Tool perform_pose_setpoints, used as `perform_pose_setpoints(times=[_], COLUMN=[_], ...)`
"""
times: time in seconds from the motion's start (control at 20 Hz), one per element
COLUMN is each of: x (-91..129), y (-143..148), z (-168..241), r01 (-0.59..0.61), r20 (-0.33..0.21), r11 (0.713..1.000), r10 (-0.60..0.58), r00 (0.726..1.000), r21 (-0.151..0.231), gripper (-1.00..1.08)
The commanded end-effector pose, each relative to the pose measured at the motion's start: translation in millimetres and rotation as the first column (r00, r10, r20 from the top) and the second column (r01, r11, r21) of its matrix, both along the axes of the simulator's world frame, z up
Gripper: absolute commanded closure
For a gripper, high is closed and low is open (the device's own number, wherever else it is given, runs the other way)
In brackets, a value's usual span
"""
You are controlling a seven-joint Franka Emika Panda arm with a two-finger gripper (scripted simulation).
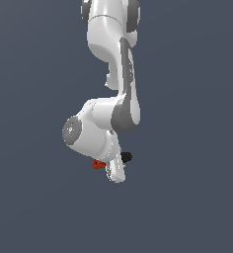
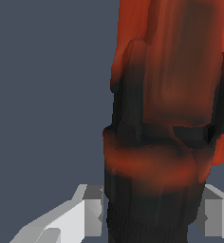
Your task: Pick up the object and move it to a goal position.
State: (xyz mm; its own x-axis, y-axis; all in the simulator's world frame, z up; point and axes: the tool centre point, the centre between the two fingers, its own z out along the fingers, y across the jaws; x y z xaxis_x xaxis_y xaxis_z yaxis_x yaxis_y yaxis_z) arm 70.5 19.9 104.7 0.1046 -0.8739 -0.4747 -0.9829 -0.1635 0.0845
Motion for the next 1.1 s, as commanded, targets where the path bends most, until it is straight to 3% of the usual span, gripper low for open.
perform_pose_setpoints(times=[0.0, 1.05], x=[-6.6, -76.0], y=[-6.2, -56.8], z=[27.4, 223.8], r01=[0.001, 0.001], r20=[0.008, 0.008], r11=[1.0, 1.0], r10=[-0.001, -0.001], r00=[1.0, 1.0], r21=[0.0, -0.002], gripper=[1.08, 1.08])
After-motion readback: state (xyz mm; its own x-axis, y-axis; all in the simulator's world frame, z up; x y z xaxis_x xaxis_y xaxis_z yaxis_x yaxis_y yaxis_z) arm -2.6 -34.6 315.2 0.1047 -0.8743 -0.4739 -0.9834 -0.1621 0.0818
